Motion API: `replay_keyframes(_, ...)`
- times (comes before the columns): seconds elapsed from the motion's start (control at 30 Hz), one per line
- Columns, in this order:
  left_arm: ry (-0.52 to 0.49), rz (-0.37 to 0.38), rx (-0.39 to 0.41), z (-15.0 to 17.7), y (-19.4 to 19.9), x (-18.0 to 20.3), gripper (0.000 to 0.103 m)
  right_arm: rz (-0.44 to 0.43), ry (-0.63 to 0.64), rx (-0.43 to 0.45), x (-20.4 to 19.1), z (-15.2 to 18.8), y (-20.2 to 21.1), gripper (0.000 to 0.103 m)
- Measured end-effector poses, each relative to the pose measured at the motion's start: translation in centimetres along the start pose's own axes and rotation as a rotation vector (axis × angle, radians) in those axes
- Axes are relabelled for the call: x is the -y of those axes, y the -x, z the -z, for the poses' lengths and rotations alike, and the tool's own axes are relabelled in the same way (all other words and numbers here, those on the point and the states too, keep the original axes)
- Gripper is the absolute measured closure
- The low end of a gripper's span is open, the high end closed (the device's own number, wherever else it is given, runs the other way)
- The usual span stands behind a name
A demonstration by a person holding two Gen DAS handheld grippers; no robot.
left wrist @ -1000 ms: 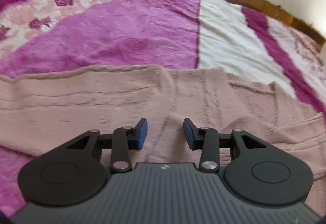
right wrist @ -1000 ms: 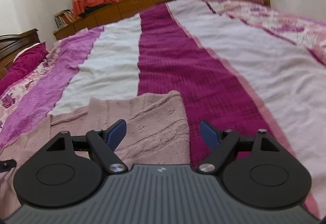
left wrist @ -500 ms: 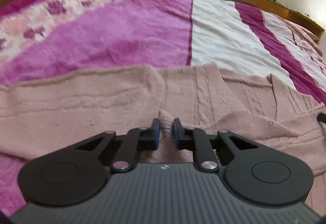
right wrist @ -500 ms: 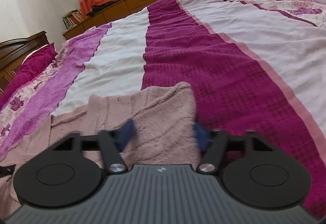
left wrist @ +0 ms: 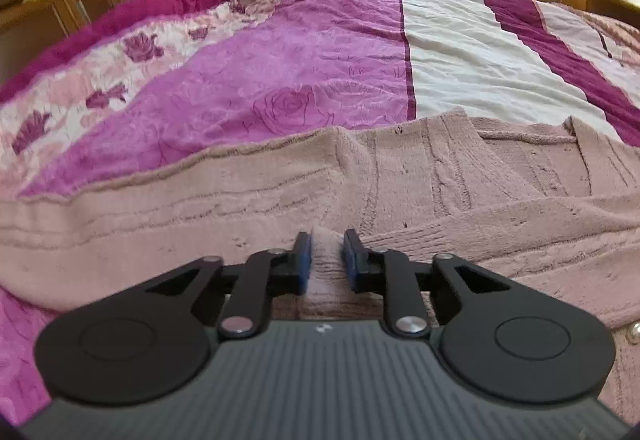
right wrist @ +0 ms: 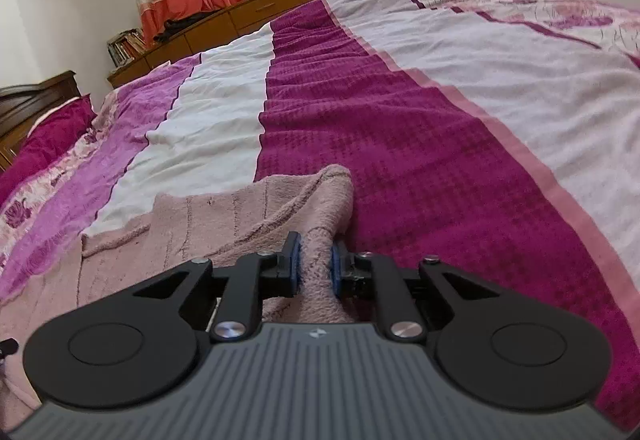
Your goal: Fold small clothes
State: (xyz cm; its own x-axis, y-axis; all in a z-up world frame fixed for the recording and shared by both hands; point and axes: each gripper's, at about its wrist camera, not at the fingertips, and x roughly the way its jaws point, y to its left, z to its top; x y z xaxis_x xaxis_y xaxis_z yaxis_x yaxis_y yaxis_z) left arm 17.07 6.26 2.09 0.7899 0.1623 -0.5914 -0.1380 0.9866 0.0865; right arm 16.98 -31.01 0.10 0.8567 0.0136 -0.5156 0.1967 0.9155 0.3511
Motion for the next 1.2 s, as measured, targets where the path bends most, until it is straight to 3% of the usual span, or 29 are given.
replay_keyframes(0.07, -0.006, -0.023, 0.001, -0.1, 0.4, -0.1, 0.055, -0.008, -0.008, -0.005, 0.1, 0.0, -0.1, 0.073)
replay_keyframes(0.13, 0.004, -0.026, 0.007, -0.1, 1.1, -0.4, 0.047, -0.014, -0.007, -0.003, 0.1, -0.1, 0.0, 0.067)
replay_keyframes(0.3, 0.045, 0.003, -0.012, 0.0, 2.6, -0.8, 0.046, -0.009, -0.003, 0.018, -0.3, -0.2, 1.0, 0.044)
replay_keyframes(0.43, 0.078, 0.017, -0.033, 0.3, 3.4, -0.9, 0.046, -0.009, 0.016, 0.051, -0.4, -0.3, 3.1, 0.04)
replay_keyframes(0.6, 0.113, 0.055, -0.056, 0.6, 3.9, -1.1, 0.046, -0.008, 0.041, 0.033, -0.7, 0.3, 5.5, 0.039)
replay_keyframes(0.77, 0.065, -0.073, -0.066, 1.0, 3.5, -1.0, 0.046, 0.014, 0.102, -0.001, -1.4, 1.4, 5.3, 0.039)
replay_keyframes(1.07, 0.13, 0.111, -0.034, 0.6, 5.1, -1.7, 0.046, 0.008, 0.108, -0.007, -1.4, 1.6, 4.9, 0.039)
replay_keyframes(1.2, 0.144, 0.102, -0.125, 0.8, 3.3, -1.3, 0.051, 0.002, 0.131, -0.007, -1.7, 1.7, 4.9, 0.039)
